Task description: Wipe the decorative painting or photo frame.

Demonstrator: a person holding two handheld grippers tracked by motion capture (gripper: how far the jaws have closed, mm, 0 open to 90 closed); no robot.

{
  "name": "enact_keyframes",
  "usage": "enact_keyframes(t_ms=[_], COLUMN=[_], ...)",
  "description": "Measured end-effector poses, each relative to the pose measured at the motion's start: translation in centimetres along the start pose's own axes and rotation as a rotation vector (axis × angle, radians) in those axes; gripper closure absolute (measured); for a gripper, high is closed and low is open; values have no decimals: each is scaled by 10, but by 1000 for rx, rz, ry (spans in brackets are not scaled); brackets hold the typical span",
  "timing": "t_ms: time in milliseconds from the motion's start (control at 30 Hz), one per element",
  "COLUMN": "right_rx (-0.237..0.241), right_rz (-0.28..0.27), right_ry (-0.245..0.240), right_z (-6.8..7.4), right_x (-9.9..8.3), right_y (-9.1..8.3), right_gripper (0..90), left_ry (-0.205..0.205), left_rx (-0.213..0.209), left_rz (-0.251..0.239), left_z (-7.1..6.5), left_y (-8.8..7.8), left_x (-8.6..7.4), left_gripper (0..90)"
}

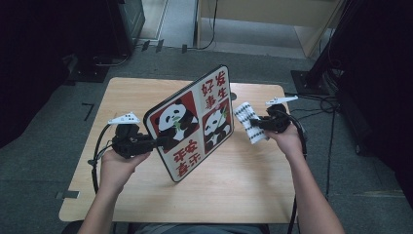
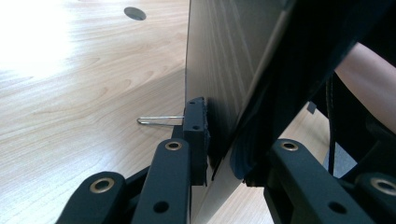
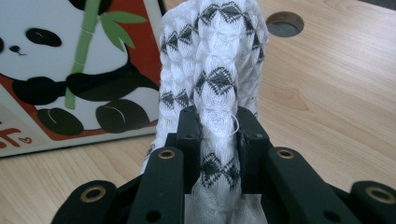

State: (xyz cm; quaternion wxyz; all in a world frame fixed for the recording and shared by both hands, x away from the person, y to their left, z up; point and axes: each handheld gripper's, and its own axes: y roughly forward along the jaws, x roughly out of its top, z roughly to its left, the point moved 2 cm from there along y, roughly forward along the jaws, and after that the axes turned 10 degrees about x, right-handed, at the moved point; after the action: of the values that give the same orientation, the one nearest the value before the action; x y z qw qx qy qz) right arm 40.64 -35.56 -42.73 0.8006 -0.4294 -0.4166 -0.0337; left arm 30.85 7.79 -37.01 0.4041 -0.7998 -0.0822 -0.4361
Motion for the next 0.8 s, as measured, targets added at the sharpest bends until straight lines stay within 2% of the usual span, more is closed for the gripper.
enact_keyframes(t_ms=[200, 400, 800], right_rx=[20, 18, 17], right_rz=[-15, -34, -61], right_ry=[-8, -38, -58], right_z=[7, 18, 31], right_x=[14, 33, 89], right_y=[-5, -15, -32], right_gripper=[763, 761, 761], left_ry=[3, 5, 11], left_rx=[8, 9, 1], left_rz=[-3, 0, 12], left_z=[0, 0, -1], left_y=[2, 2, 0], left_x=[0, 0, 0], left_gripper=[773, 779, 778])
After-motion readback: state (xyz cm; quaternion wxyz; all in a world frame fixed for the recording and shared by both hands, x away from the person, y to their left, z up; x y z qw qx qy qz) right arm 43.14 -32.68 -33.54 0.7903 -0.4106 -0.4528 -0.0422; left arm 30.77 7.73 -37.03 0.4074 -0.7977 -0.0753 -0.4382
